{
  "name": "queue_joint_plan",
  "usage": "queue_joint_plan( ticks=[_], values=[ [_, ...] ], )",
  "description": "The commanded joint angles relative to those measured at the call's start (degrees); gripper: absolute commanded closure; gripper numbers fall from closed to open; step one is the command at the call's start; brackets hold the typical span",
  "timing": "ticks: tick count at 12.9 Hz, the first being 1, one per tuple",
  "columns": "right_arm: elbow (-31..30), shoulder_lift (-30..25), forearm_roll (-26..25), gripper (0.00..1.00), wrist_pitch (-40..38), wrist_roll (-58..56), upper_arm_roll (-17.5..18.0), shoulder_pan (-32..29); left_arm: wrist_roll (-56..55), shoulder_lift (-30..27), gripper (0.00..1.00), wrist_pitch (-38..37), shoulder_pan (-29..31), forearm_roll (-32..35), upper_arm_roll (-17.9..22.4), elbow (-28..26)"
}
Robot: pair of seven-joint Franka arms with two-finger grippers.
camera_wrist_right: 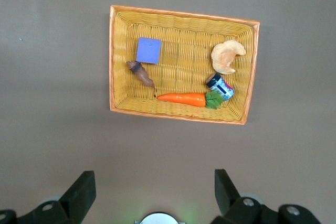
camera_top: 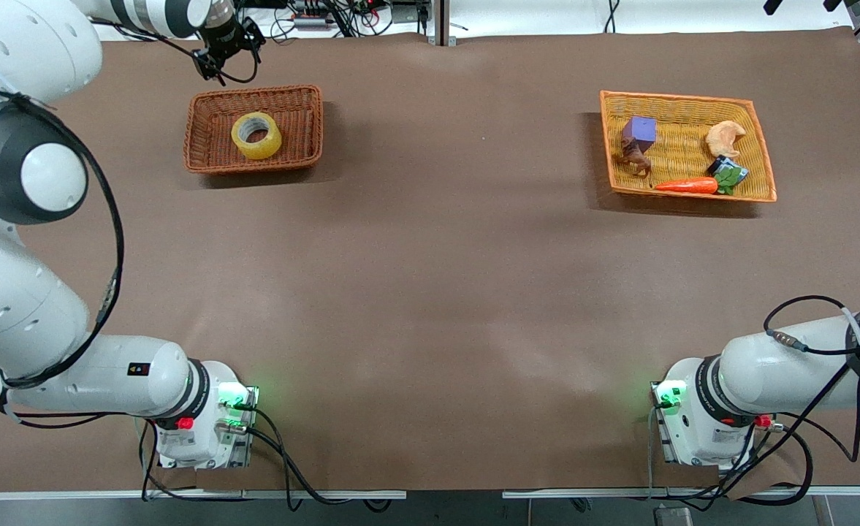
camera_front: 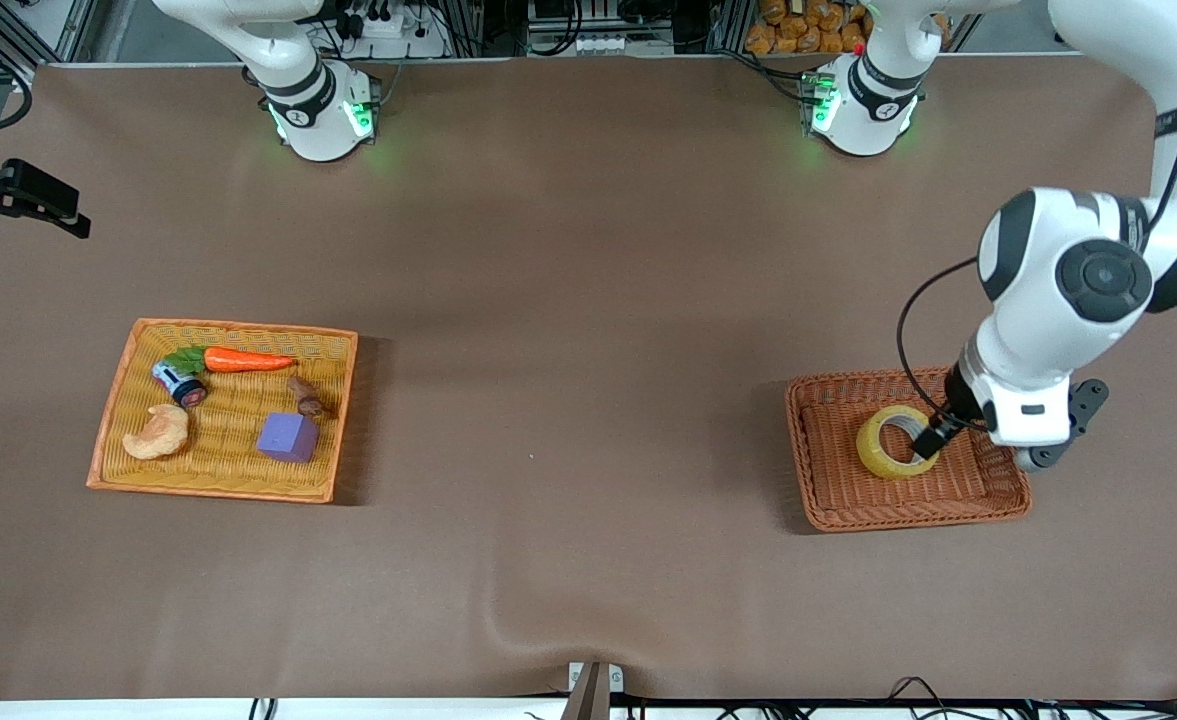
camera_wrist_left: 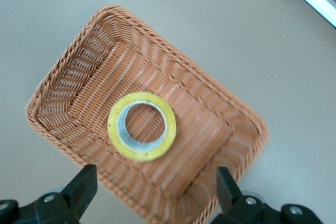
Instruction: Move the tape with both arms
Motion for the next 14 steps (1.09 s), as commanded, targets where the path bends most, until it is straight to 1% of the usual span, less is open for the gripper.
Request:
queue_joint_plan(
  ticks=[1,2,3,4,5,6,7,8,10,12,14],
  values=[
    [-0.85,-1.10,-0.13,0.00,0.32,-0.12,0.86,-0.96,12.28,-8.05,0.00,-6.31,0.69,-1.81,-2.11,-2.76],
    [-0.93,-0.92,-0.05,0.00,0.24,0.49,0.86,-1.13,18.25,-10.33,0.00,-8.07,0.95,-4.27,-2.38,-3.46],
    [-1.02,-0.92,-0.05,0.00,0.15,0.50,0.86,-1.04,24.49,-12.70,0.00,-9.66,1.04,-6.30,-1.77,-4.25],
    [-0.94,-1.09,-0.05,0.00,0.06,0.50,0.77,-0.87,30.20,-13.69,0.00,-12.55,0.69,-8.06,-0.46,-3.65],
    [-0.94,-1.18,-0.05,0.00,-0.03,0.50,0.69,-0.43,35.31,-14.30,0.00,-15.18,-0.88,-8.68,2.69,-3.30],
    [-0.94,-1.18,-0.05,0.00,-0.11,0.50,-0.19,-0.25,41.71,-15.53,0.00,-17.65,-3.07,-8.78,5.76,-2.60],
    [-0.85,-1.18,-0.48,0.00,0.06,0.32,-0.28,-0.25,47.78,-15.80,0.00,-20.46,-3.35,-9.04,7.19,-1.37],
    [-0.67,-1.09,-0.83,0.00,0.32,0.06,-0.28,-0.60,52.36,-15.80,0.00,-23.36,-2.83,-10.35,7.55,0.64],
    [-0.58,-0.83,-0.49,0.00,1.11,0.76,-0.28,-0.87,54.17,-15.28,0.00,-29.34,-1.52,-12.98,8.96,5.82],
    [-0.93,-0.48,-0.13,0.00,0.85,3.92,-0.20,-1.13,53.64,-15.45,0.00,-30.33,-1.16,-13.35,8.70,8.21],
    [-0.76,0.05,-0.58,0.00,1.03,3.31,-0.28,-1.39,52.94,-15.45,0.00,-30.33,-1.51,-13.00,8.52,8.75]
  ],
)
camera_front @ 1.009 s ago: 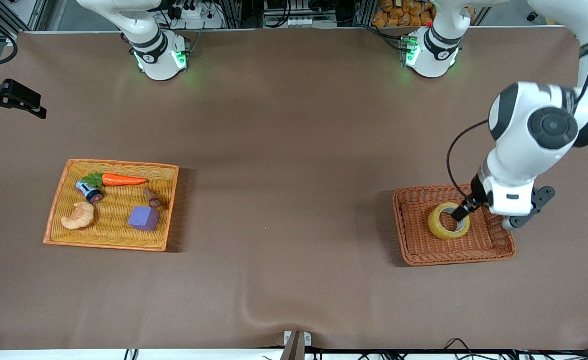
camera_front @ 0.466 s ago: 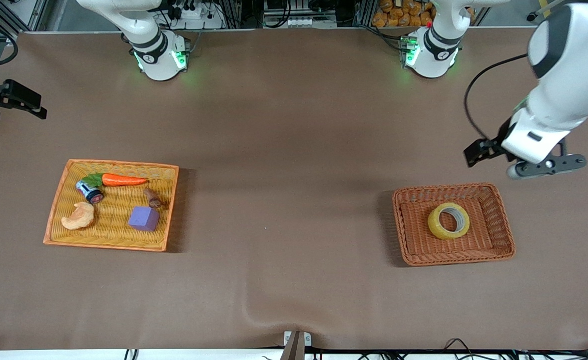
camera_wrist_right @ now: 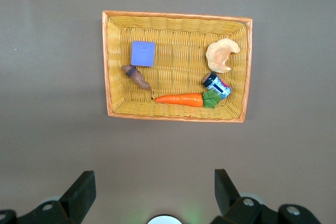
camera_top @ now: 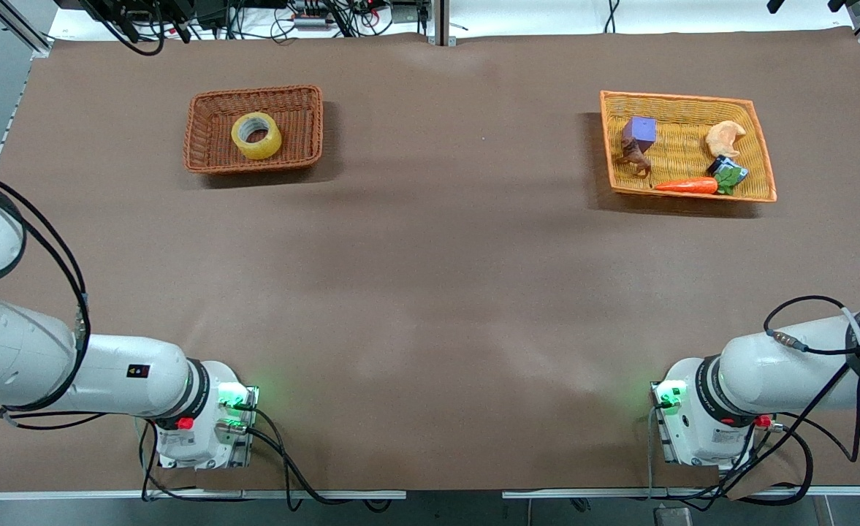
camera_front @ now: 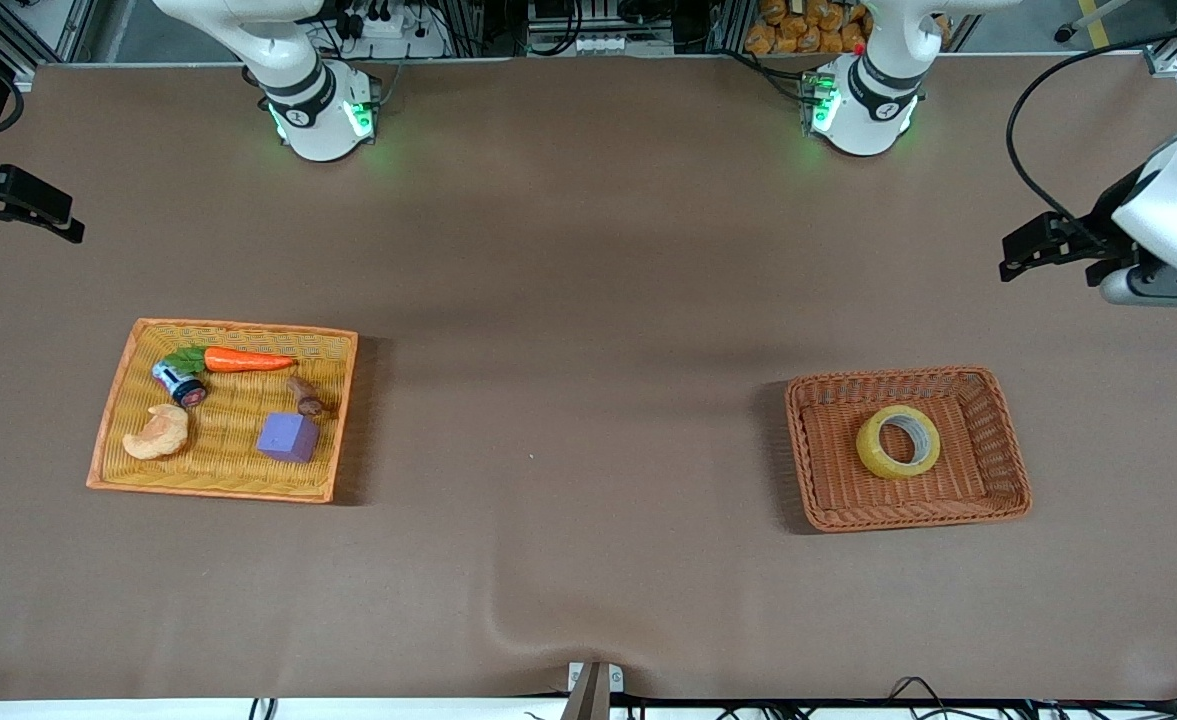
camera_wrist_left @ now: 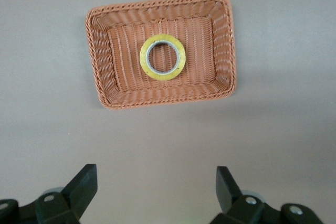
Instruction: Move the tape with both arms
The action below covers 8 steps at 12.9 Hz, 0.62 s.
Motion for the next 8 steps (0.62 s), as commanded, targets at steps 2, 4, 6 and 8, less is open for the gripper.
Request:
queue_joint_plan(
  ticks=[2,4,6,8],
  values=[
    [-0.47,0.51,0.00,0.00,0.80,0.75,0.65,-2.60,0.77,-0.07,0.00,-1.42,0.26,-0.70,-0.27,1.45],
    [-0.64,0.52,0.01,0.00,1.86,0.66,0.74,-2.60,0.33,-0.07,0.00,-1.34,0.26,-0.61,-0.28,1.53],
    [-0.56,0.43,0.01,0.00,1.68,0.66,0.74,-2.60,1.30,0.19,0.00,-1.42,0.18,-0.53,-0.36,1.36],
    [-0.64,0.52,0.01,0.00,2.30,0.66,0.74,-2.34,1.65,0.28,0.00,-1.34,-0.18,0.00,-0.45,1.71]
  ],
)
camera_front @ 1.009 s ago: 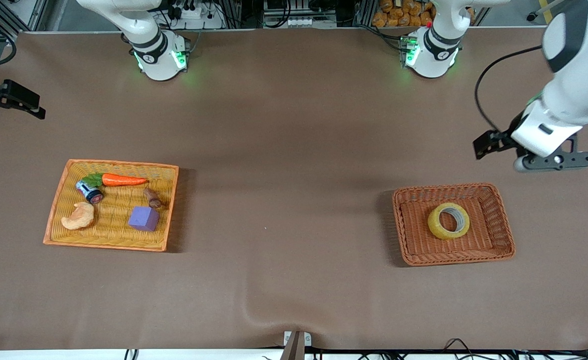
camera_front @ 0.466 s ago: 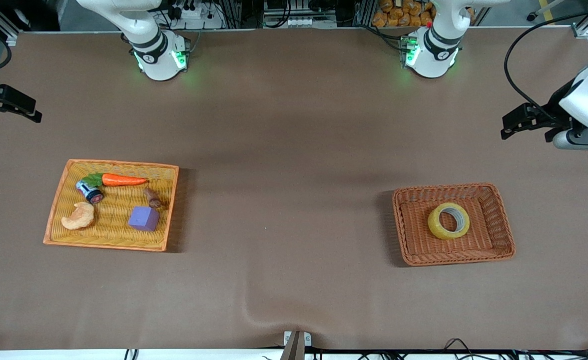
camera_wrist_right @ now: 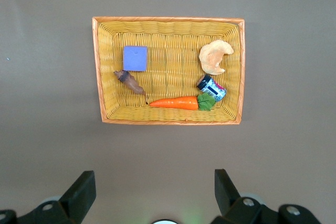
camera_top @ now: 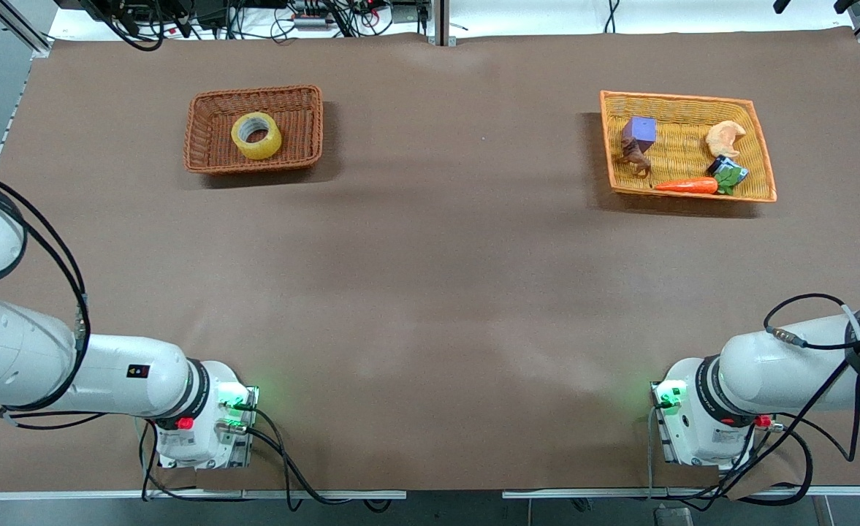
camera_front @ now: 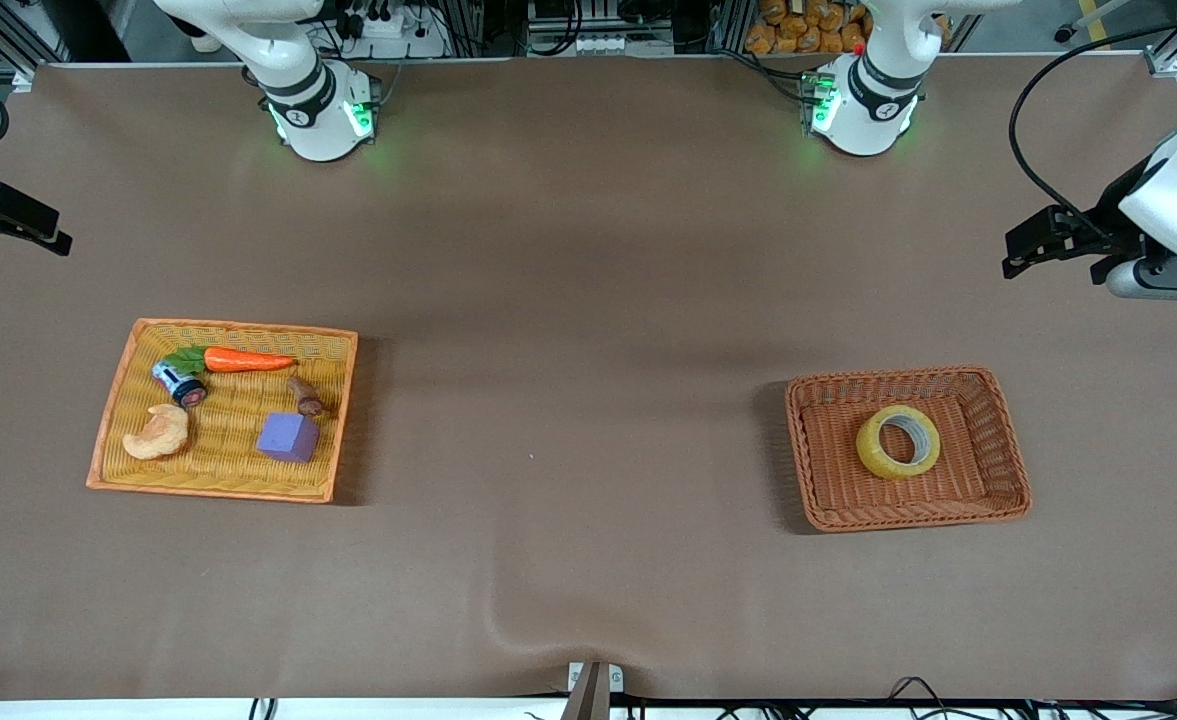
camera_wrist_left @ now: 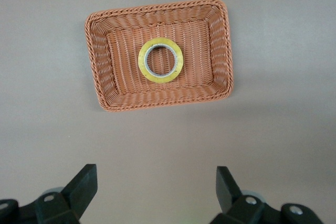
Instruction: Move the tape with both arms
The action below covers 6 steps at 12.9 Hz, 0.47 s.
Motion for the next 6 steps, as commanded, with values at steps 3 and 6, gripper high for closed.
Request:
queue_joint_plan(
  ticks=[3,6],
  values=[
    [-0.25,-0.25,0.01,0.00,0.78,0.46,0.94,-0.57,0.55,0.48,0.00,-1.07,0.37,0.35,-0.07,1.10],
    [0.02,-0.34,0.01,0.00,0.78,0.46,1.20,-0.49,1.62,0.30,0.00,-1.95,0.46,0.62,-0.07,0.83]
  ],
)
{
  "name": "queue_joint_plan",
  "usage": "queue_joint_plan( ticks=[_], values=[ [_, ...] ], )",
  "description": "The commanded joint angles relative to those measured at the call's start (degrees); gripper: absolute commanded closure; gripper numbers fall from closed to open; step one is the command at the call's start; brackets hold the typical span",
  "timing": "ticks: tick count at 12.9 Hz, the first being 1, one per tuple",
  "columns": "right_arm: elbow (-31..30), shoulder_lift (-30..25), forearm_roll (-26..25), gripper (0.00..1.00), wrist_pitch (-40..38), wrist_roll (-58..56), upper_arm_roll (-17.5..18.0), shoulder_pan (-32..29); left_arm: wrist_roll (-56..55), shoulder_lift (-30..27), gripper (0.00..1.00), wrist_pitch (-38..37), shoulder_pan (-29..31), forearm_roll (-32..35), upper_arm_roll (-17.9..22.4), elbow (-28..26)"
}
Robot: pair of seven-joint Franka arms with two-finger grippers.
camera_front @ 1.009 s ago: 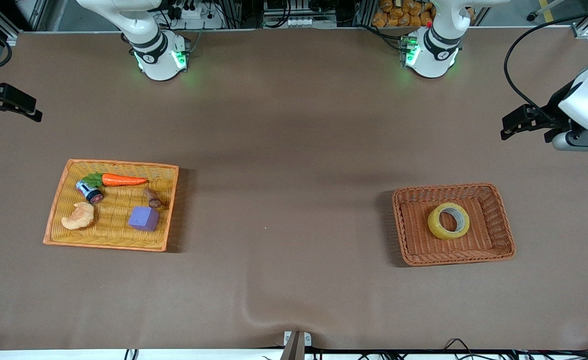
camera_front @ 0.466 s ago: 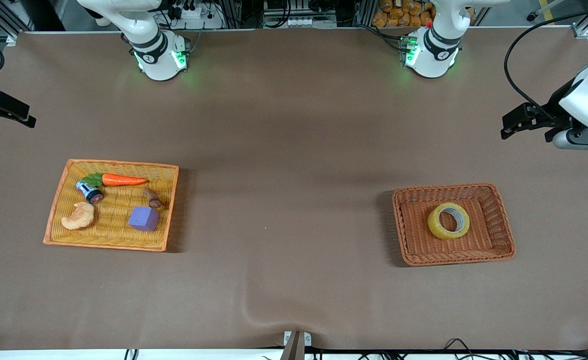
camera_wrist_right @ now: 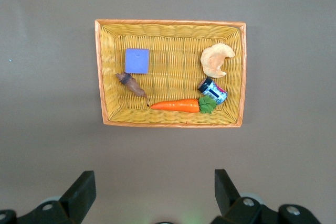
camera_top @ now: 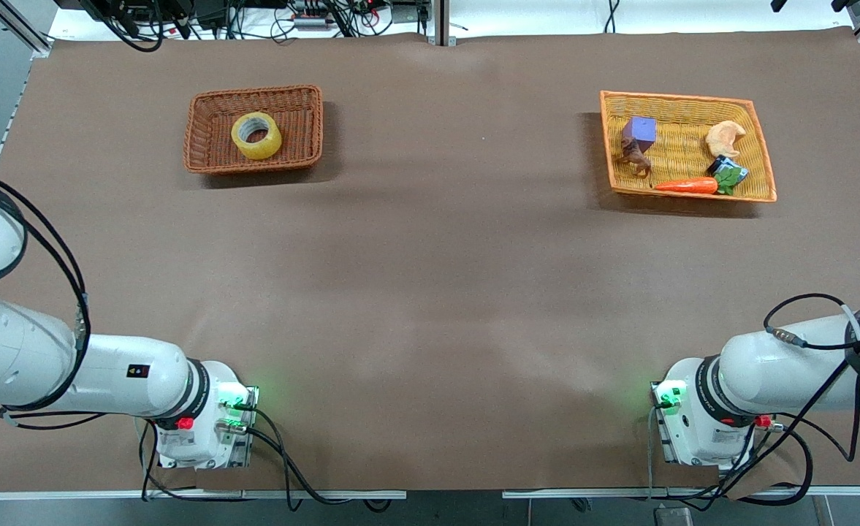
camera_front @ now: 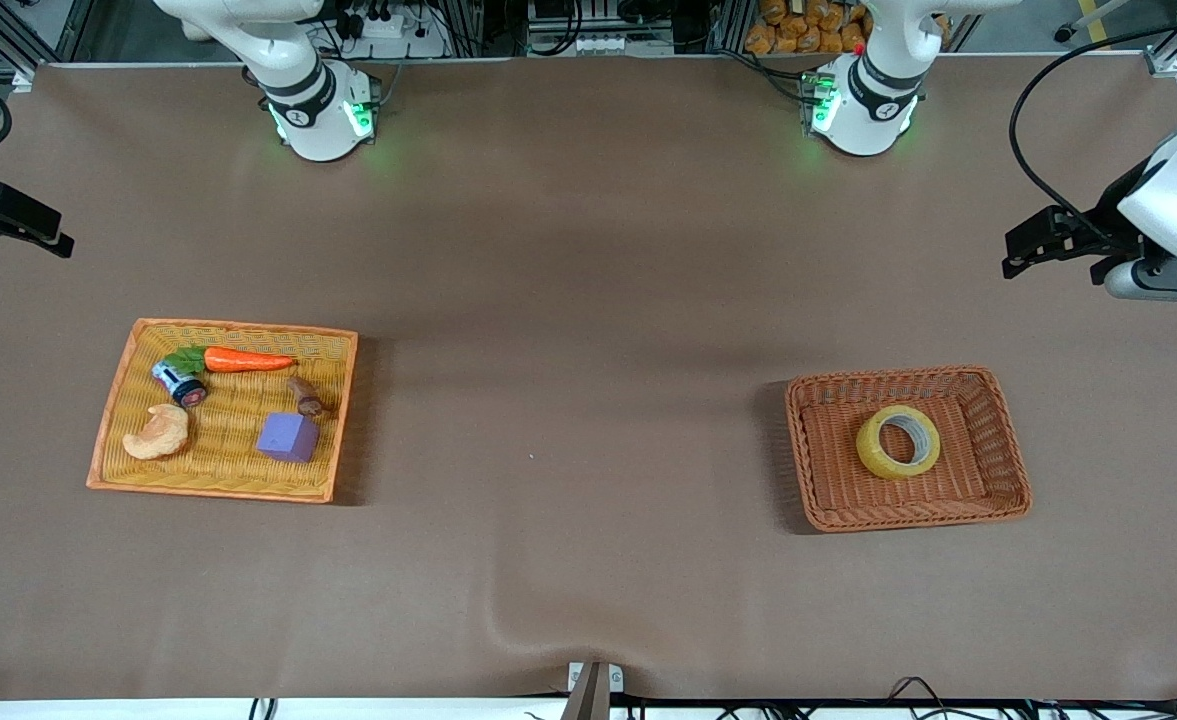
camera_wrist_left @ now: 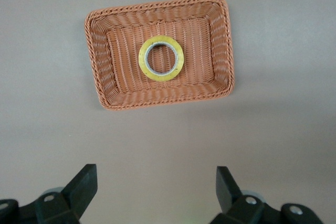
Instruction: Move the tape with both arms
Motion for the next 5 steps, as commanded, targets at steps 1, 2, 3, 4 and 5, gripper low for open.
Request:
queue_joint_plan(
  ticks=[1,2,3,4,5],
  values=[
    [0.19,-0.26,0.09,0.00,0.26,0.46,0.81,-0.40,0.28,0.18,0.00,-0.84,0.07,0.28,-0.22,0.89],
    [0.19,-0.34,0.09,0.00,0.26,0.46,0.81,-0.23,-0.16,0.26,0.00,-0.75,-0.19,0.10,-0.22,0.98],
    [0.19,-0.34,0.09,0.00,0.26,0.55,0.81,0.12,-0.17,0.27,0.00,-0.75,-0.28,0.45,-0.22,0.98],
    [0.19,-0.34,0.09,0.00,0.26,0.55,0.81,0.04,-0.08,0.35,0.00,-0.66,-0.28,0.54,-0.22,0.98],
    [0.28,-0.34,0.09,0.00,0.26,0.46,0.81,-0.05,0.18,0.44,0.00,-0.66,-0.20,0.63,-0.22,0.98]
  ],
)
